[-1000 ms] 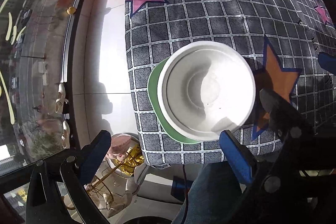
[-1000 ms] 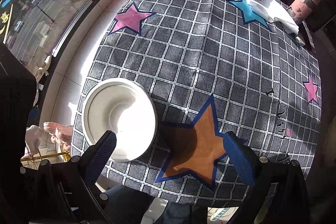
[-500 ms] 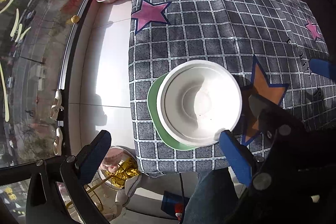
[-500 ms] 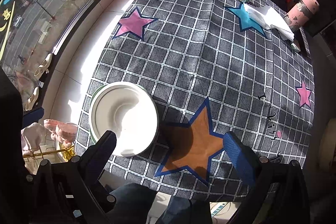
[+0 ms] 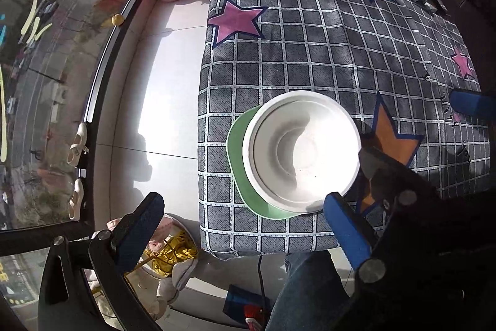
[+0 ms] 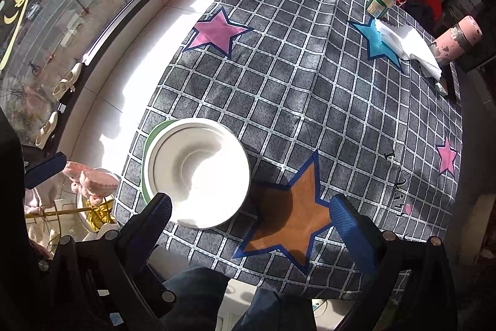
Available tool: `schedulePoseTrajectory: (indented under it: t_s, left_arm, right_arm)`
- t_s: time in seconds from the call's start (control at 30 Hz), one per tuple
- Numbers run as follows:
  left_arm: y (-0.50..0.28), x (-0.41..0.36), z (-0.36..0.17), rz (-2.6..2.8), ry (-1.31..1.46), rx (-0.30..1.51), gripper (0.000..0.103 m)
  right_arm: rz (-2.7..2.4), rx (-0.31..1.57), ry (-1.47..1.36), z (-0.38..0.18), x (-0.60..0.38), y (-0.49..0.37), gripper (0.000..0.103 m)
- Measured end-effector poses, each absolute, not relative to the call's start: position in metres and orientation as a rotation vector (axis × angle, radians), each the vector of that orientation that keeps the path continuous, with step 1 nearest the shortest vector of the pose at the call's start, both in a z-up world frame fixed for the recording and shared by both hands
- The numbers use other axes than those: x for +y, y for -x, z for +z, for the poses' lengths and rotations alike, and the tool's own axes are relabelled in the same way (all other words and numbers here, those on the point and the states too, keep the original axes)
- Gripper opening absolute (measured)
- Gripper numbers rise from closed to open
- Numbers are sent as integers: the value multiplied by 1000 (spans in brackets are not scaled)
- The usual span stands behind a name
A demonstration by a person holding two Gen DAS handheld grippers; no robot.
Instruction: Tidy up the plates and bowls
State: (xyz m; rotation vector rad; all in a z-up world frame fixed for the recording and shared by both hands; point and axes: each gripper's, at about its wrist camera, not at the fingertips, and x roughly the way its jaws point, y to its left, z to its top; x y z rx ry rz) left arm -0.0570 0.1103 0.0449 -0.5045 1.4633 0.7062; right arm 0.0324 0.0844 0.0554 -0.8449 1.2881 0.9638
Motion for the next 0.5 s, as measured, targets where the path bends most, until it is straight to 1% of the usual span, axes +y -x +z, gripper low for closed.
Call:
schedulePoseTrajectory:
  t_s: [0.5]
  left_arm:
    - [40,110,54,812,599,1424,103]
  right_arm:
    - [1088,1205,945,71,90,-55,102]
